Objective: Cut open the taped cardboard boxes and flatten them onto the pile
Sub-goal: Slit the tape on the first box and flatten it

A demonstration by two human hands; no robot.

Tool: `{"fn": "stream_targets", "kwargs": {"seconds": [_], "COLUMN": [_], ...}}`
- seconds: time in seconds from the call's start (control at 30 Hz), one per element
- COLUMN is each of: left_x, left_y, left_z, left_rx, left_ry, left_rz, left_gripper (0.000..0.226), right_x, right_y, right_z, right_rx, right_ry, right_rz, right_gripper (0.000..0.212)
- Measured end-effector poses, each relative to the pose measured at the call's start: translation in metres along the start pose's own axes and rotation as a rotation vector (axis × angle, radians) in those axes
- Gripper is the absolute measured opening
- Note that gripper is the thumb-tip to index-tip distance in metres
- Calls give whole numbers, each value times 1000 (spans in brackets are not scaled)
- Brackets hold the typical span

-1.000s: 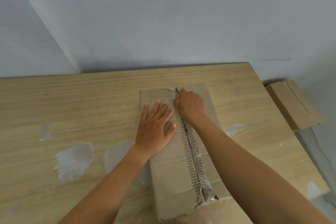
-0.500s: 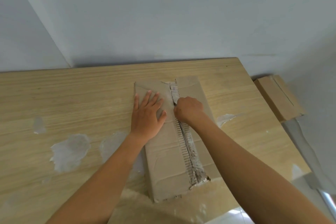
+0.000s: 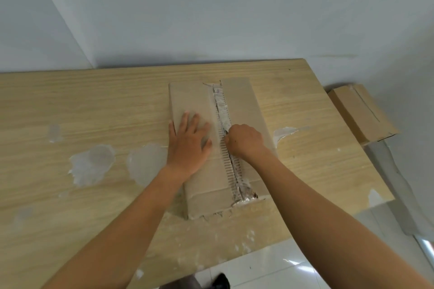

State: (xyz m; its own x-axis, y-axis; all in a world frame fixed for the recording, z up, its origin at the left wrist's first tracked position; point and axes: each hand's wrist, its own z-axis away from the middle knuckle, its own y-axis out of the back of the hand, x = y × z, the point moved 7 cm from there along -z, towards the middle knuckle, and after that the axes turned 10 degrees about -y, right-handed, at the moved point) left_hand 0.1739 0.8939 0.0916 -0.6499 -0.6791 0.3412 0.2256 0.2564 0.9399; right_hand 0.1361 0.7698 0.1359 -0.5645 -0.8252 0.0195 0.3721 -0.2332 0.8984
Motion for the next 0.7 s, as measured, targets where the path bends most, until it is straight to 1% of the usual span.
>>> {"fn": "stream_targets", "kwargs": {"seconds": [0.1, 0.17, 0.27, 0.37, 0.47, 0.6, 0.7], "left_x": [28, 34, 36, 35, 34, 34, 34], "left_y": [-9, -14, -13, -13, -14, -14, -13], "left_z": [42, 53, 54, 54, 54, 54, 55], "left_rx": [-25, -46, -48, -26, -9, -6, -6], "left_ry": [16, 54, 86, 96, 103, 113, 120], "left_rz": [-22, -25, -32, -38, -46, -41, -33], "left_gripper": [70, 73, 63, 55, 54, 54, 53], "right_x": [1, 1, 2, 2, 5, 17, 29], "right_y": [0, 0, -3, -15, -24, -31, -38], "right_z": [3, 5, 9, 22, 39, 69, 99], "right_rx": [27, 21, -17, -67, -89, -146, -174], "right_ry": [14, 17, 17, 48, 73, 98, 126], "right_rz": [-30, -37, -42, 17, 105, 184, 200], "right_gripper": [27, 27, 23, 24, 25, 11, 10]}}
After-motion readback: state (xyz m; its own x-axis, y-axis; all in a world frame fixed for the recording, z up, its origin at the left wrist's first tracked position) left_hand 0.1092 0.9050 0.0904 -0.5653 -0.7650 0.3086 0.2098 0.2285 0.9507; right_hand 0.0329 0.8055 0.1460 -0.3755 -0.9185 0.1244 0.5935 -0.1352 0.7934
